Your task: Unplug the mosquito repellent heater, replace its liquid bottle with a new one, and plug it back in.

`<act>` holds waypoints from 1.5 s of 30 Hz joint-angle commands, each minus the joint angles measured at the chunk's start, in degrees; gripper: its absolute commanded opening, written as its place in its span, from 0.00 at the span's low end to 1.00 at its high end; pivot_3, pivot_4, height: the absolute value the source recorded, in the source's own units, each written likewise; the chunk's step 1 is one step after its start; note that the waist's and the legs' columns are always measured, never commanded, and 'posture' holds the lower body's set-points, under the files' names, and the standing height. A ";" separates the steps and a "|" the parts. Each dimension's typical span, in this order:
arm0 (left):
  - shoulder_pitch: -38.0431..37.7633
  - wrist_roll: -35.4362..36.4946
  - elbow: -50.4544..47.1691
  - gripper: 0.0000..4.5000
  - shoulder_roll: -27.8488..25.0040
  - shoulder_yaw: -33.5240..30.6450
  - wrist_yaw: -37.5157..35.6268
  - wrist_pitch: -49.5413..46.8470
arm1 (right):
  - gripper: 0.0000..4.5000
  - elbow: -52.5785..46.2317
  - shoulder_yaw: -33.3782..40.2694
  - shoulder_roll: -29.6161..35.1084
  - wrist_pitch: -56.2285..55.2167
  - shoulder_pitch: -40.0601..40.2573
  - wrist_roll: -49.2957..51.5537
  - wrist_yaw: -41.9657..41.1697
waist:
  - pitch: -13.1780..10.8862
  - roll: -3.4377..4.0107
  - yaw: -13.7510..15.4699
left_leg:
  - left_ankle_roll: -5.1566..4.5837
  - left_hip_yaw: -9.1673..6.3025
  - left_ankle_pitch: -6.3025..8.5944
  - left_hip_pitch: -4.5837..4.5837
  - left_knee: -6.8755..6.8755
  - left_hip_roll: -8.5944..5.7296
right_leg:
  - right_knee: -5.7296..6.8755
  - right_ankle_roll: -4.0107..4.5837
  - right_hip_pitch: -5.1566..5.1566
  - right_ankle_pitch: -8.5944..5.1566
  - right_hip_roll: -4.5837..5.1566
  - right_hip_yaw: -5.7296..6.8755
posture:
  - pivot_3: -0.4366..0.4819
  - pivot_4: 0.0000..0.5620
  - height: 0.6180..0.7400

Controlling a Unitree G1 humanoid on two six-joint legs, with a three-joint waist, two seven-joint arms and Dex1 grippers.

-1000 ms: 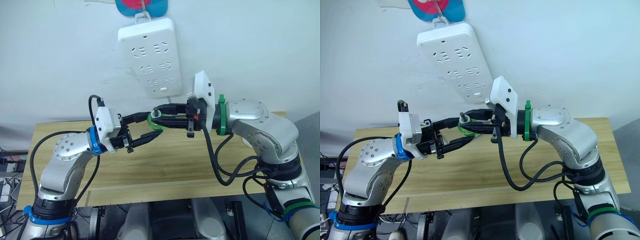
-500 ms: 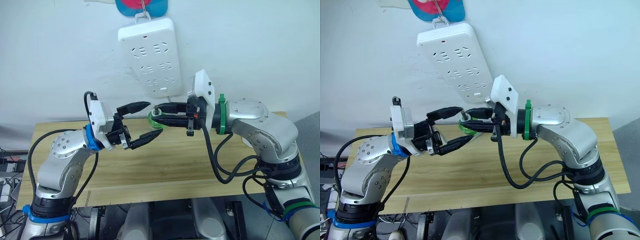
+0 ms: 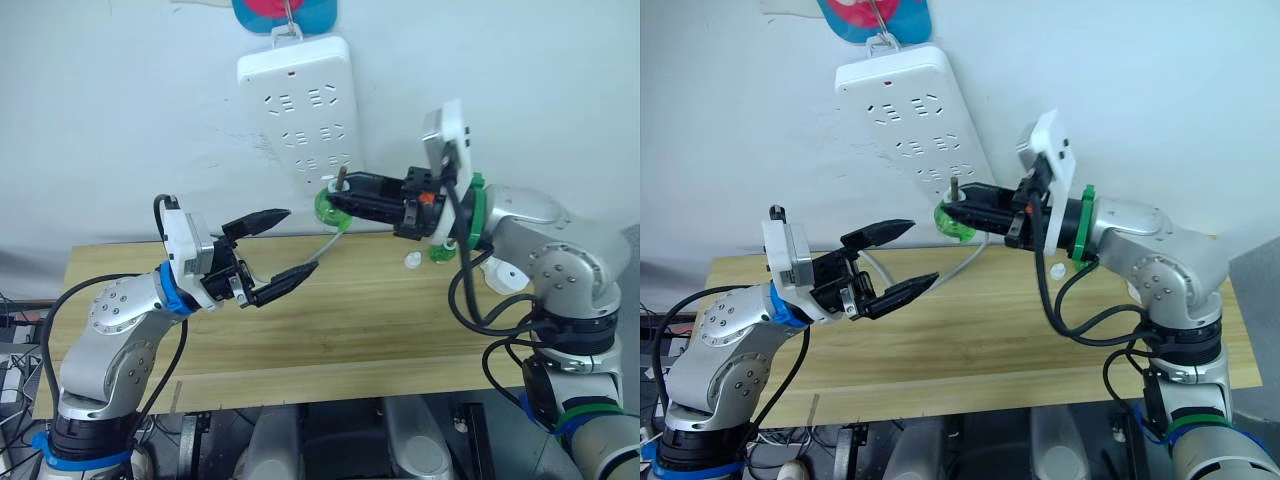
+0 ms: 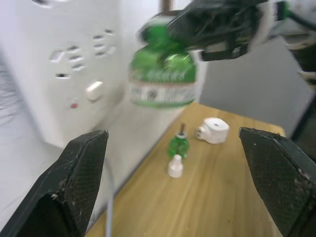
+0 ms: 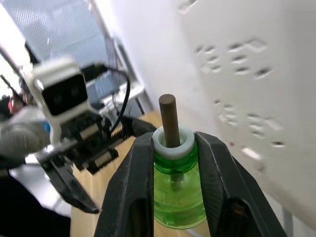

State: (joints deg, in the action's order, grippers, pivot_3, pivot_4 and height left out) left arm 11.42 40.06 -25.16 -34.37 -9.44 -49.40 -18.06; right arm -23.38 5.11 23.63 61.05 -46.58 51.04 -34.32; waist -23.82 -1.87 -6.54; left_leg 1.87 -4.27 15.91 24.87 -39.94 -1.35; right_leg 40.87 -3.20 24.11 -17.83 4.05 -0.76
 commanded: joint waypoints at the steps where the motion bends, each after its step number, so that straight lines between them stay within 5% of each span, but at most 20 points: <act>1: 0.51 4.03 -2.45 1.00 0.82 -1.19 -0.14 -0.87 | 0.19 -1.99 5.57 -0.58 4.93 -0.35 9.85 5.03 | 0.00 0.00 -0.03 | 0.00 0.01 0.00 0.00 0.00 0.00 | 0.01 0.00 0.00 0.00 0.00 0.00 | 0.25 0.61 1.00; 10: 2.02 8.01 -2.08 1.00 4.88 0.24 1.22 -1.70 | 0.19 -2.28 9.83 -0.32 6.83 1.42 27.09 20.04 | 0.01 0.00 -0.63 | 0.00 0.05 0.00 0.00 -0.01 0.00 | 0.04 0.00 0.00 0.00 0.00 -0.02 | 0.21 0.61 1.00; 26: 4.49 9.55 -1.06 1.00 15.22 5.03 4.55 -1.56 | 0.19 -4.49 6.06 2.87 -5.46 4.76 47.40 41.96 | 0.02 -0.01 -2.74 | -0.03 0.09 0.02 0.05 -0.01 0.00 | 0.01 0.00 -0.02 0.00 -0.04 -0.03 | 0.14 0.64 1.00; 45: 8.74 5.78 6.41 1.00 25.79 9.14 4.10 3.80 | 0.19 -8.53 1.71 9.57 -17.14 7.72 57.72 52.82 | 0.01 -0.01 -3.28 | -0.16 0.11 0.08 0.11 -0.02 0.00 | -0.03 0.00 -0.04 0.00 -0.11 -0.03 | 0.09 0.66 1.00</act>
State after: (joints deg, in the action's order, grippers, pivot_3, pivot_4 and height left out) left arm 20.31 45.66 -17.42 -9.13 -1.33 -44.42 -15.38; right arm -29.15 6.43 32.76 45.46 -39.13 107.00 18.09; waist -23.80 -1.88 -9.82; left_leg 1.71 -4.14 16.00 24.98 -39.97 -1.35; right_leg 40.83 -3.21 24.07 -17.83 3.89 -0.79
